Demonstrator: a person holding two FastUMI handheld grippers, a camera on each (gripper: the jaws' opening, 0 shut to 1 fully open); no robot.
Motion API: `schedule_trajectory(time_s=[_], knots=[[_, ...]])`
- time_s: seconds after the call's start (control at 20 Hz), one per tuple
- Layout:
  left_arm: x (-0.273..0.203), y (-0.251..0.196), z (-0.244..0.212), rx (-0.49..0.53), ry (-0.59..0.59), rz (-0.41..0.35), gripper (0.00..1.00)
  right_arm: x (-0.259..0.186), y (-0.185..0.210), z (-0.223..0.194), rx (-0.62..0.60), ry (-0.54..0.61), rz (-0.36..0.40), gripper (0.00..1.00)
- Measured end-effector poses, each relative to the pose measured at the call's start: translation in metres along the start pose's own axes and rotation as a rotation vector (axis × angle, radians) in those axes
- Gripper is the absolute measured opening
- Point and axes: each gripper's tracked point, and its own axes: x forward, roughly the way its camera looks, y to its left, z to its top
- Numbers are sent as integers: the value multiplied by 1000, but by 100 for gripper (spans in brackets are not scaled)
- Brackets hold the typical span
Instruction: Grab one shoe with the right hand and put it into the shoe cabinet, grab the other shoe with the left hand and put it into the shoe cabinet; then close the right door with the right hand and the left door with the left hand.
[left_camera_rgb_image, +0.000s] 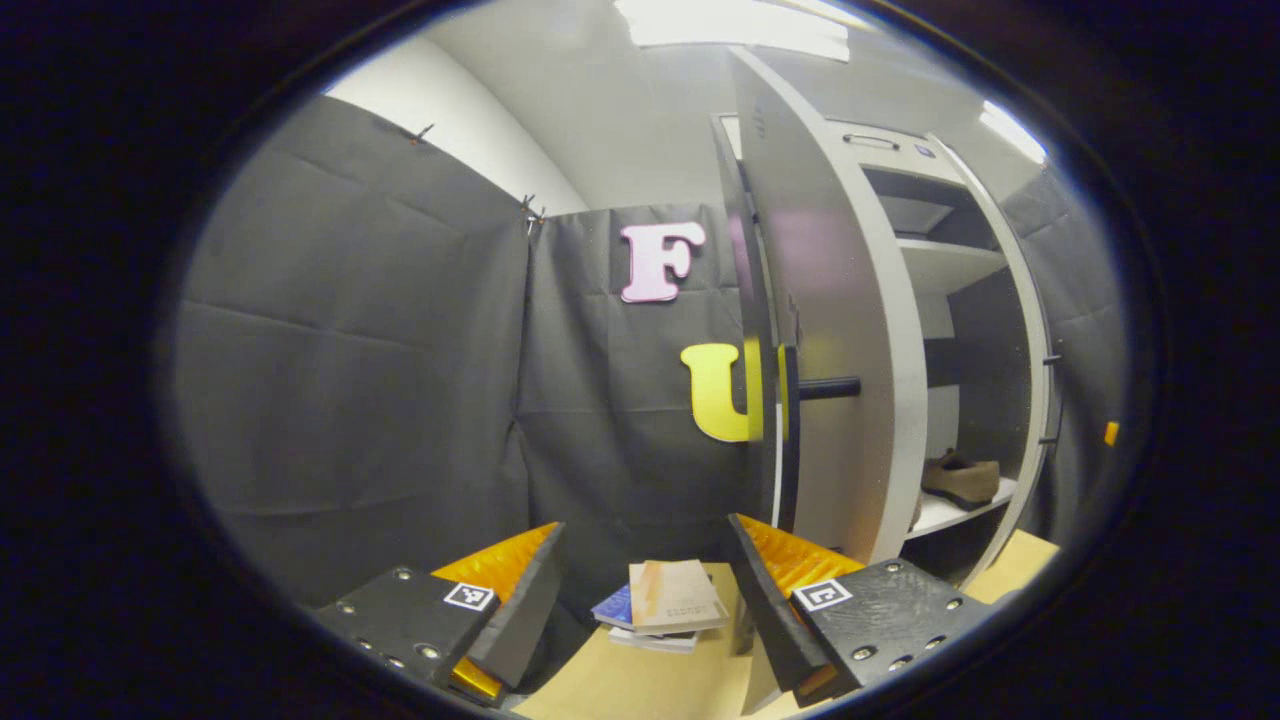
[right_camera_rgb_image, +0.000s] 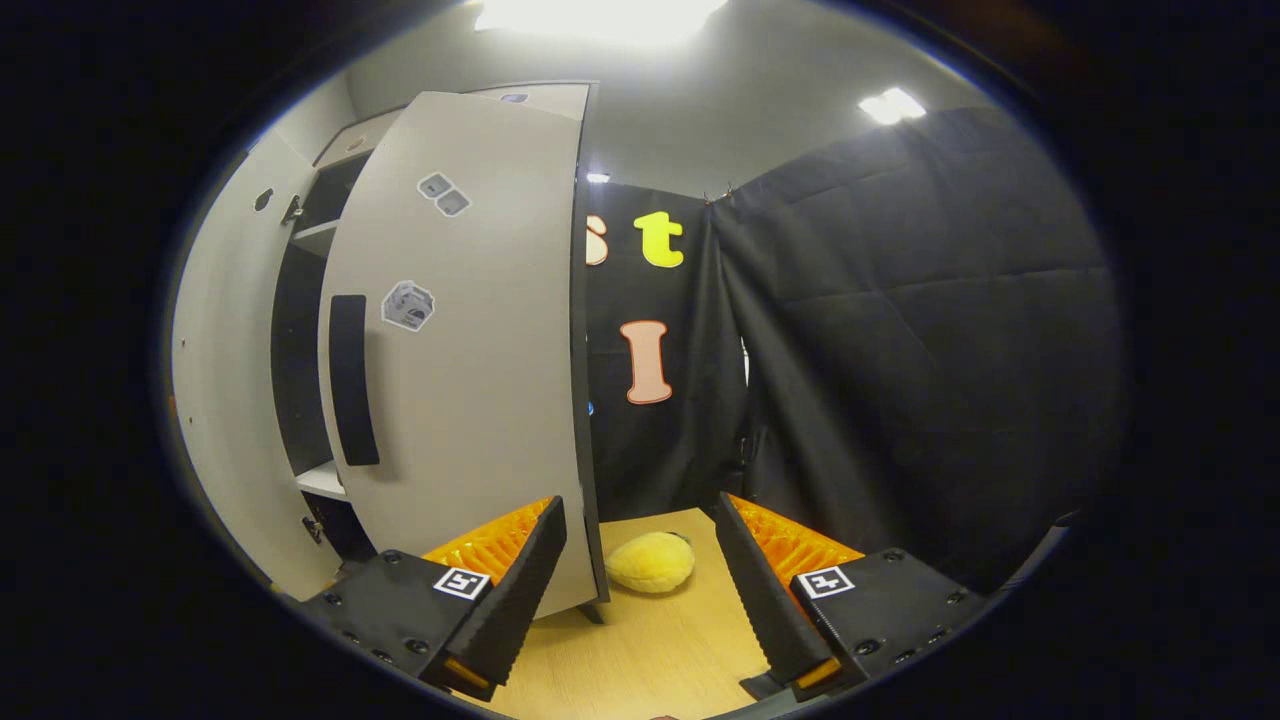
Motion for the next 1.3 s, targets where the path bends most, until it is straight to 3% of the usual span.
schedule_trajectory(time_s=[0.05,0.1,0.35,0.4,0.6,1.15,1.3], knots=[[-1,-3,0,-6,1,-7,92,2,1,-3,7,8,13,93],[-1,-8,-1,-14,2,-18,96,4,4,-6,12,17,31,93],[-11,-44,5,-4,-17,-41,95,10,17,-17,-24,55,106,96],[-12,-50,5,-3,-19,-43,91,11,19,-20,-30,65,118,96],[-11,-80,6,-12,-24,-73,96,17,20,-27,-50,96,160,96],[7,-200,5,-52,-47,-189,96,14,4,-37,-58,151,200,96],[14,-221,-8,-68,-15,-187,96,2,-7,-44,-51,160,199,96]])
